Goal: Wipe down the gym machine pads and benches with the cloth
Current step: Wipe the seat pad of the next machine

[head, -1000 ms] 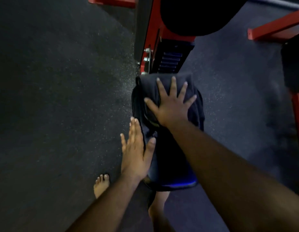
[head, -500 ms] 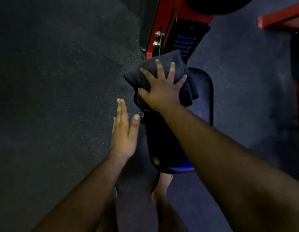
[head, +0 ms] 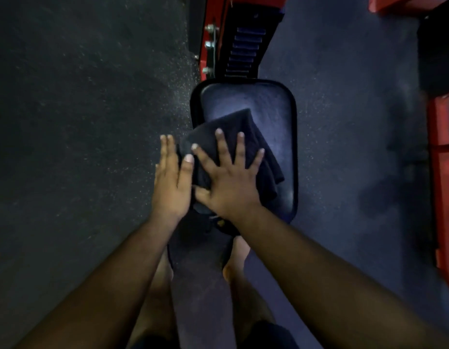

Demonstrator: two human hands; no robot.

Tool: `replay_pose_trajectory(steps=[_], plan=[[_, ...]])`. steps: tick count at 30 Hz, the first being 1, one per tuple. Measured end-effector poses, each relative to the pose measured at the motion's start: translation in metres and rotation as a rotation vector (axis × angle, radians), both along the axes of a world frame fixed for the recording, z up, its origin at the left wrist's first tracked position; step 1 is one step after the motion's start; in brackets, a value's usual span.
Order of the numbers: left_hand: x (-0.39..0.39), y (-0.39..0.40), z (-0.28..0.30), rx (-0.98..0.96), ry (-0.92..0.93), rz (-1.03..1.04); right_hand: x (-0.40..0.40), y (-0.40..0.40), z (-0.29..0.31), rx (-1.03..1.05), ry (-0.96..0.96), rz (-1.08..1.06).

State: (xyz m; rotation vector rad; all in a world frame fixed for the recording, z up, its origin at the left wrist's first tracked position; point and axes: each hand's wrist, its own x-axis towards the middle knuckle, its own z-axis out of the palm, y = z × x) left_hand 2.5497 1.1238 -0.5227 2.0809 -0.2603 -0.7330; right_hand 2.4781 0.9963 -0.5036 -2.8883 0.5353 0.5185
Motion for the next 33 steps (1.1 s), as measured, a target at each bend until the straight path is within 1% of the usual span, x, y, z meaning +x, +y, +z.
replay_pose_trajectory(steps=[2, 4, 6, 7, 8, 10, 12, 14, 16, 18, 20, 22, 24, 26, 28, 30, 33], plan=[[0.000, 0.000, 0.001, 0.028, -0.023, 0.012, -0.048, 0.009, 0.006, 0.008, -0.027, 0.147], [-0.005, -0.003, 0.007, 0.054, -0.030, -0.059, -0.119, 0.006, 0.013, -0.006, -0.032, 0.185], [-0.015, -0.009, 0.012, 0.054, -0.066, -0.127, -0.167, -0.013, 0.016, -0.016, -0.006, 0.048], [-0.019, -0.015, 0.011, 0.059, -0.094, -0.150, -0.171, -0.028, 0.014, 0.010, 0.009, -0.059], [-0.021, -0.022, 0.009, 0.067, -0.114, -0.169, -0.160, -0.042, 0.011, 0.038, 0.028, -0.172], [-0.027, -0.036, 0.001, 0.093, -0.133, -0.188, -0.111, -0.063, 0.004, 0.082, 0.033, -0.370], [-0.030, -0.049, -0.004, 0.117, -0.146, -0.142, -0.054, -0.075, 0.001, 0.103, 0.028, -0.445], [-0.033, -0.064, -0.002, 0.151, -0.178, -0.101, -0.037, -0.079, 0.000, 0.081, 0.025, -0.455], [-0.036, -0.075, 0.002, 0.213, -0.217, -0.087, -0.064, -0.066, 0.005, 0.082, -0.006, -0.437], [-0.037, -0.082, 0.004, 0.296, -0.273, -0.115, -0.108, -0.043, 0.014, 0.132, -0.017, -0.510], [-0.040, -0.082, 0.000, 0.359, -0.336, -0.163, -0.124, -0.034, 0.015, 0.179, 0.001, -0.580], [-0.042, -0.081, -0.007, 0.397, -0.373, -0.187, -0.099, -0.056, 0.007, 0.168, -0.003, -0.615], [-0.043, -0.081, -0.013, 0.452, -0.406, -0.202, -0.049, -0.093, -0.006, 0.175, -0.059, -0.621], [-0.042, -0.084, -0.014, 0.478, -0.438, -0.209, 0.004, -0.136, -0.012, 0.205, -0.093, -0.604], [-0.042, -0.084, -0.014, 0.493, -0.443, -0.215, 0.025, -0.155, -0.014, 0.214, -0.096, -0.564], [-0.040, -0.084, -0.011, 0.513, -0.434, -0.227, 0.003, -0.141, -0.008, 0.183, -0.097, -0.497], [-0.038, -0.086, -0.008, 0.532, -0.405, -0.240, -0.076, -0.087, 0.007, 0.202, -0.073, -0.490]])
